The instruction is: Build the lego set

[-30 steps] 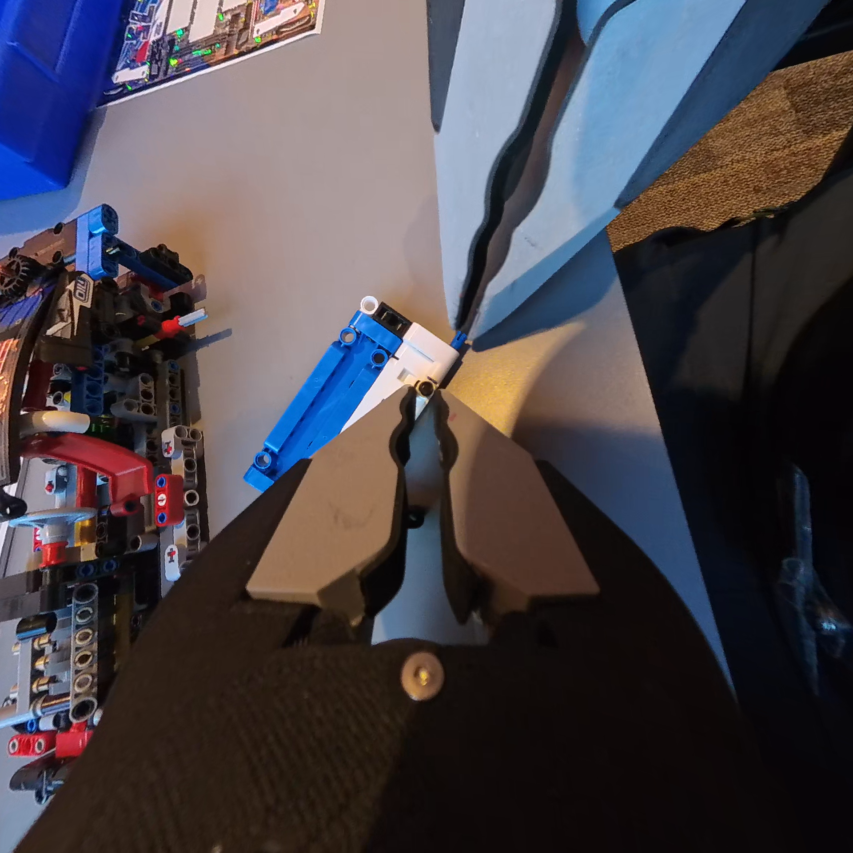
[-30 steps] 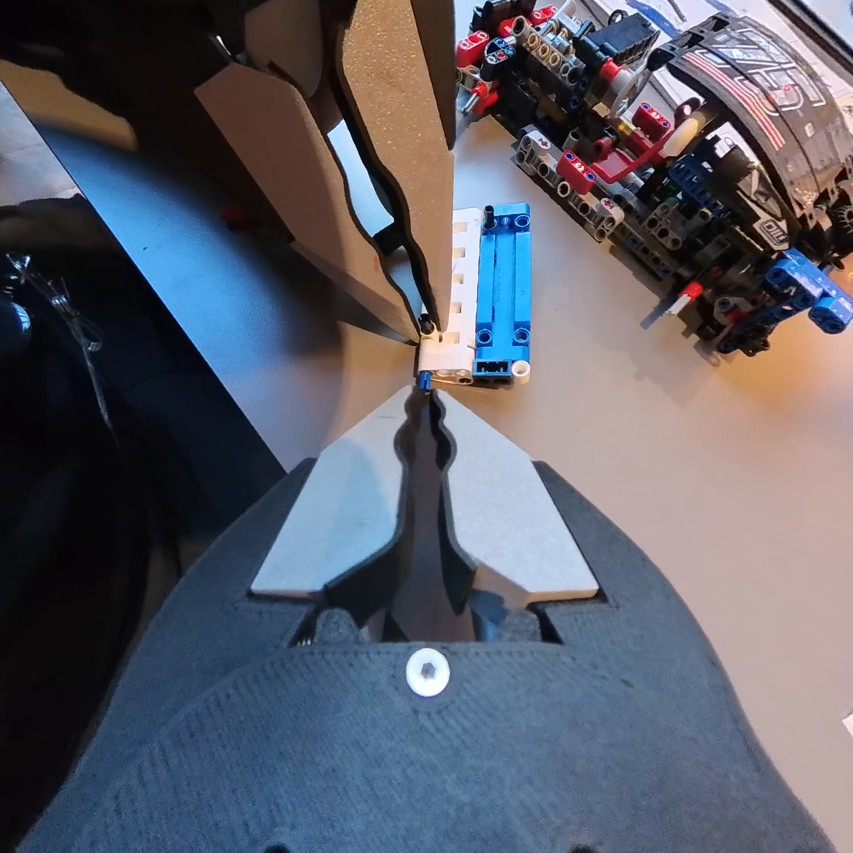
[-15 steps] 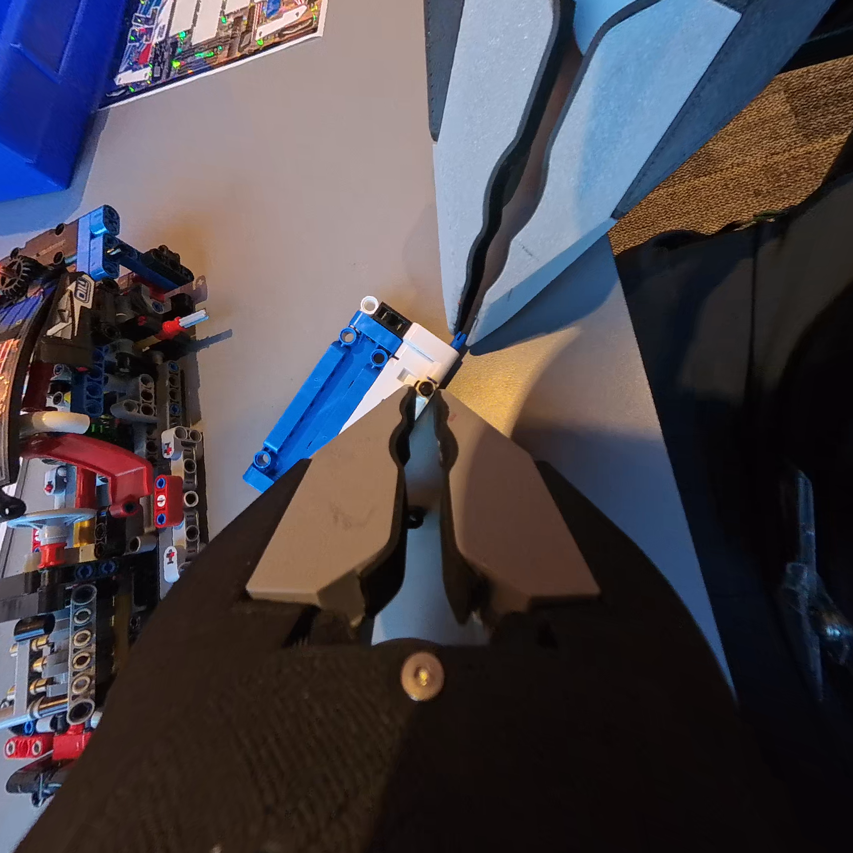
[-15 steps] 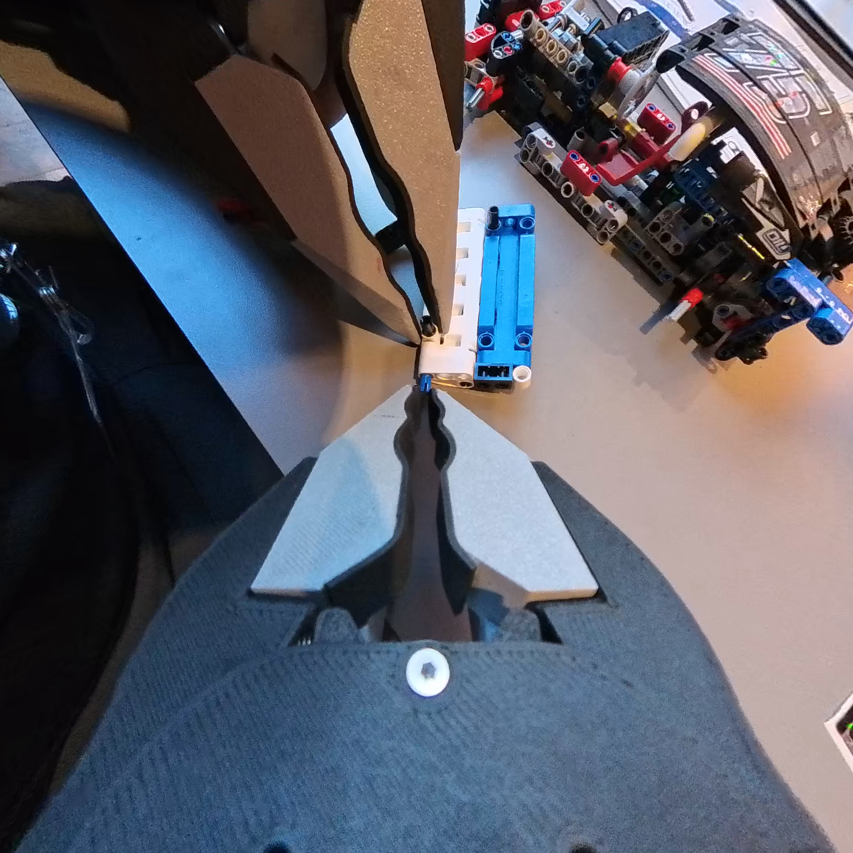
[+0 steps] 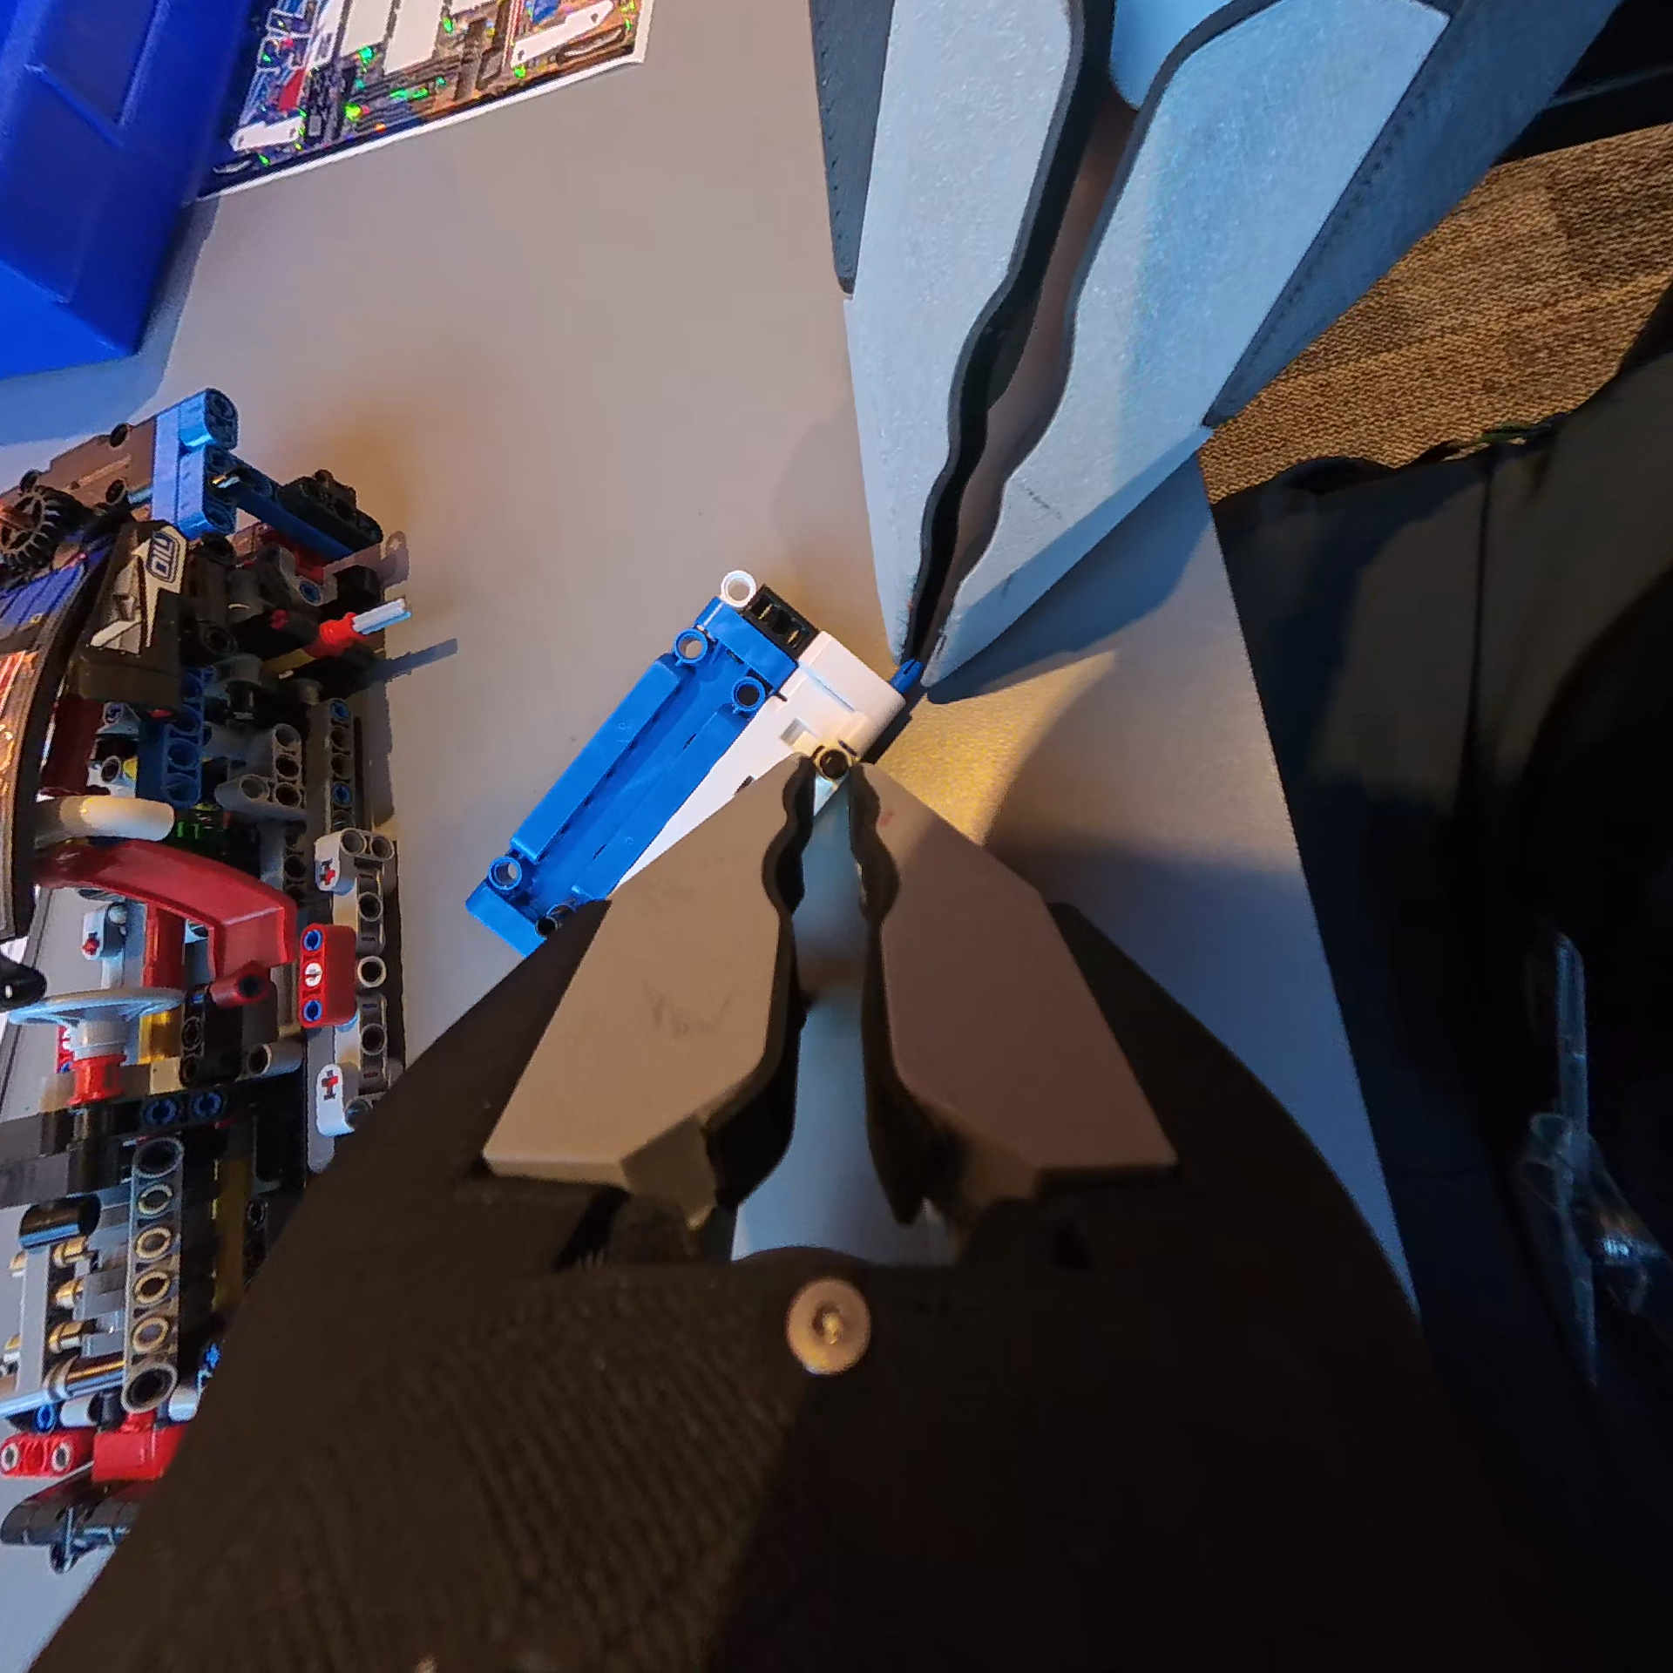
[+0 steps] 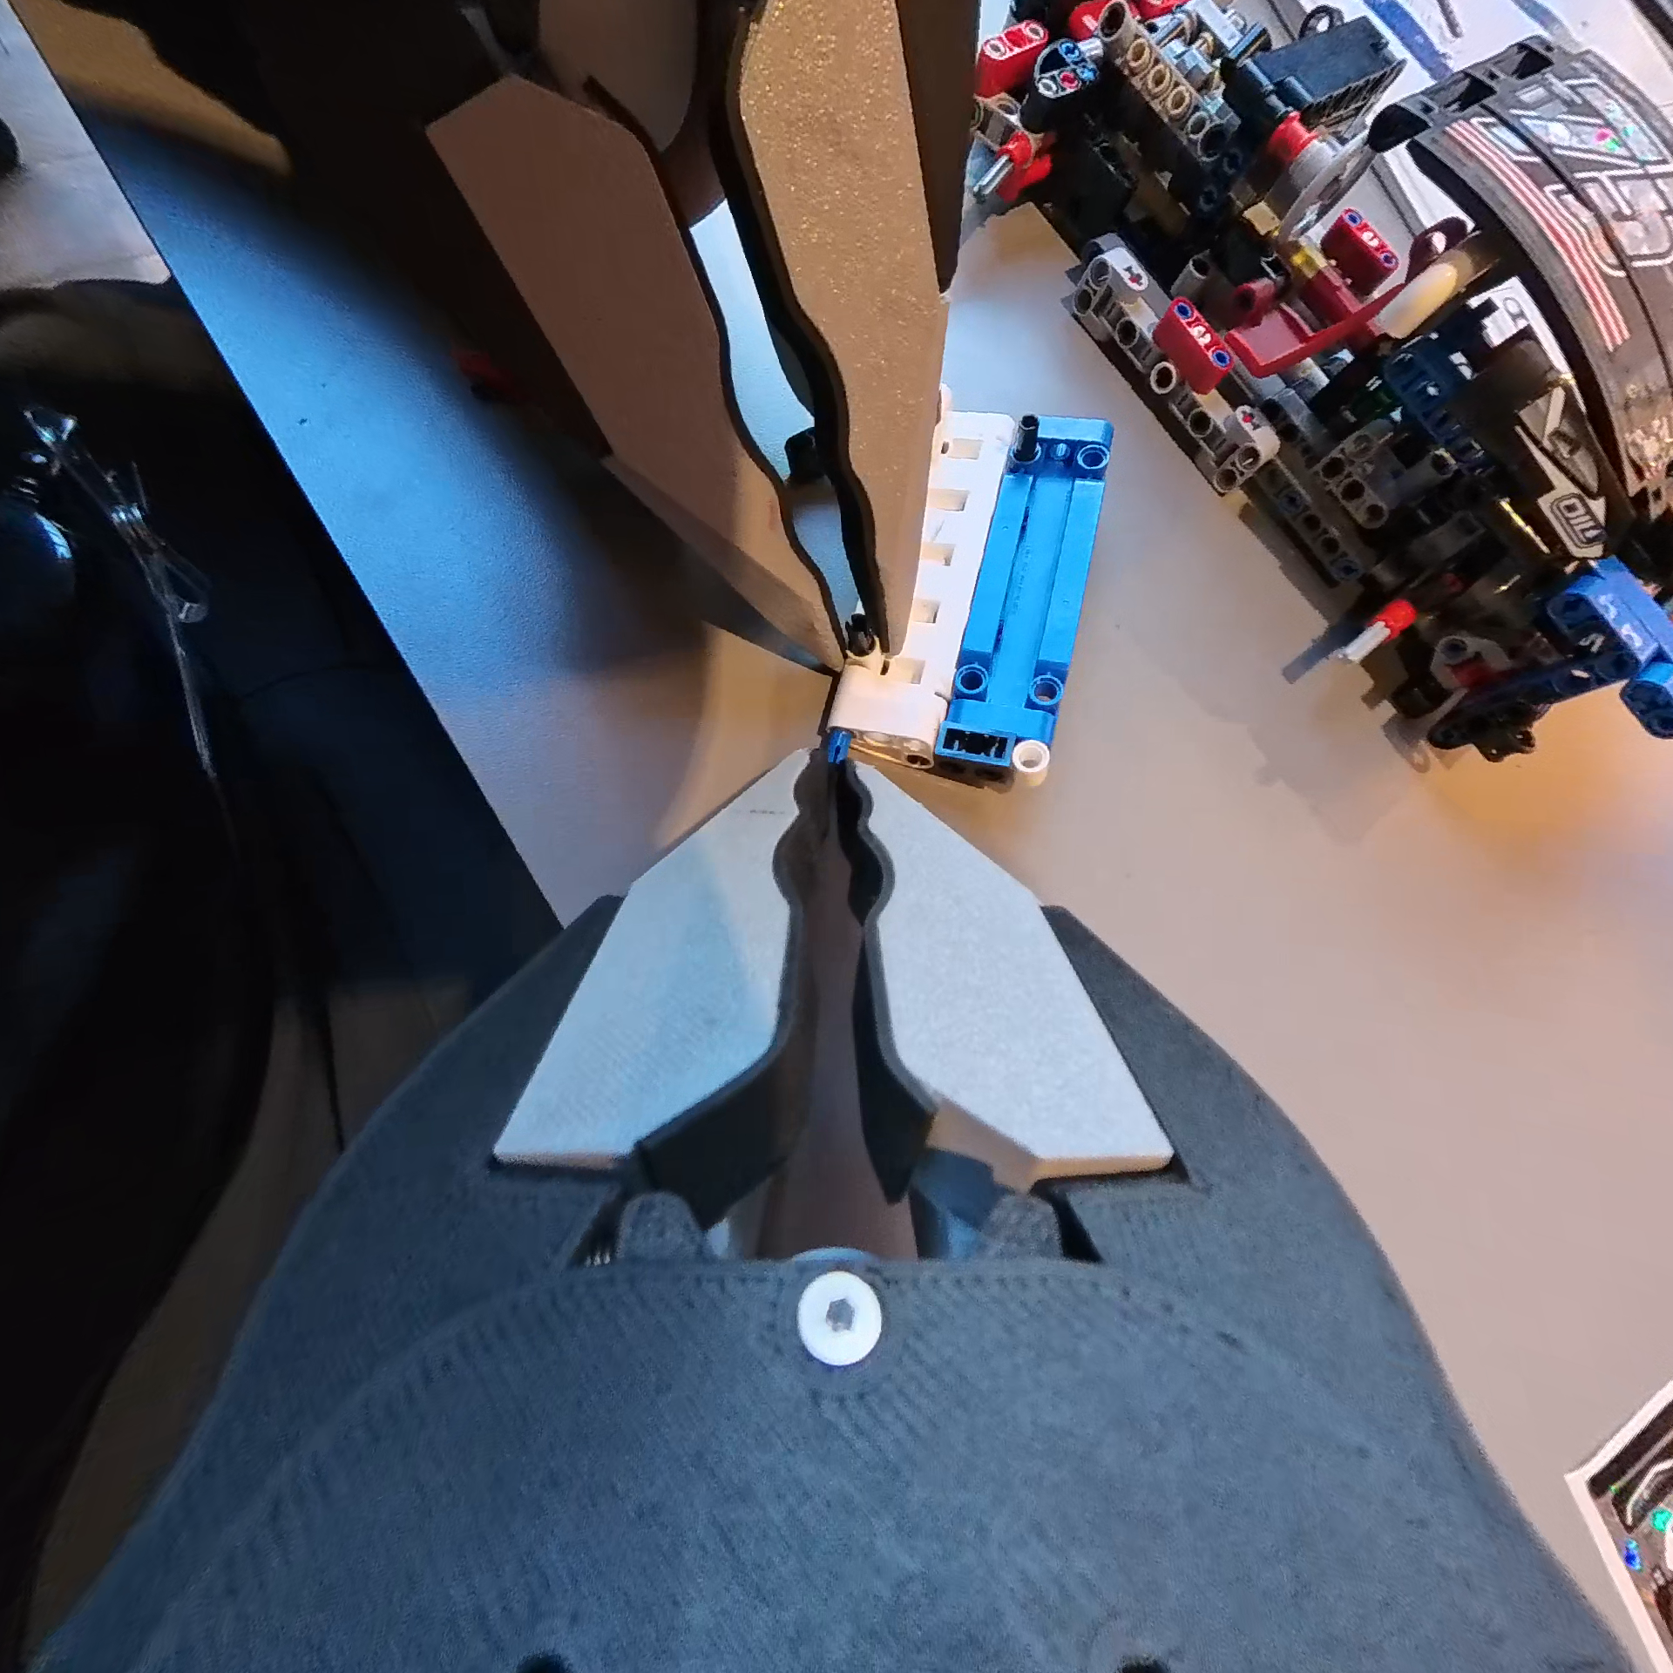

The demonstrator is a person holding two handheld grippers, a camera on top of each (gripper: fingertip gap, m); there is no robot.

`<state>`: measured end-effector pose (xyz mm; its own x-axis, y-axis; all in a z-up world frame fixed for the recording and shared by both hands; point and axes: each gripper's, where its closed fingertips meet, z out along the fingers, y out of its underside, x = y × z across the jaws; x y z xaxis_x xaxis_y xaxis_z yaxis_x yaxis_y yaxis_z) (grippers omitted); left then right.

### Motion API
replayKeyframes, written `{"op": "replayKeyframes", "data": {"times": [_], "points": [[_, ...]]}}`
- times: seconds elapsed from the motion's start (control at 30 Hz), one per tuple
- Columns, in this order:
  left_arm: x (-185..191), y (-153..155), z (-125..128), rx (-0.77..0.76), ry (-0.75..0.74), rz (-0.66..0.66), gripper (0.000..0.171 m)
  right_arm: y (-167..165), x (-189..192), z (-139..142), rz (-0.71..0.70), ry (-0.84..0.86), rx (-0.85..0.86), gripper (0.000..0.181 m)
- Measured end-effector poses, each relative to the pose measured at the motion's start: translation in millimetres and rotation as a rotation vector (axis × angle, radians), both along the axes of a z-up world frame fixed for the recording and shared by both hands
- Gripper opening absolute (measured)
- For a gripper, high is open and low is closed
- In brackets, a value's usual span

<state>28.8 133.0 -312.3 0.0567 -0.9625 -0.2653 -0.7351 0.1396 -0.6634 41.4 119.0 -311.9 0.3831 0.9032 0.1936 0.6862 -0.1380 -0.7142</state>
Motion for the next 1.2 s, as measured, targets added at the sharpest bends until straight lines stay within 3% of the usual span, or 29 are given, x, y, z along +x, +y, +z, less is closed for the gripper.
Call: {"op": "replayKeyframes", "data": {"times": [0.87,1.03,1.13,1.2], "points": [[0.5,1.1,-0.8,-0.006,-0.005,0.004,0.005,0.4,-0.3,-0.8,-0.010,0.035,-0.043,0.000],[-0.6,4.3,-0.8,-0.018,0.016,-0.006,0.005,2.8,-2.0,0.7,-0.040,0.133,-0.179,0.000],[-0.6,4.3,0.5,-0.052,0.018,-0.004,0.006,6.7,0.2,2.6,-0.053,0.094,-0.091,0.003],[-0.7,0.0,5.1,-0.093,0.008,-0.012,0.018,8.6,3.1,7.0,-0.072,0.096,-0.045,0.012]]}}
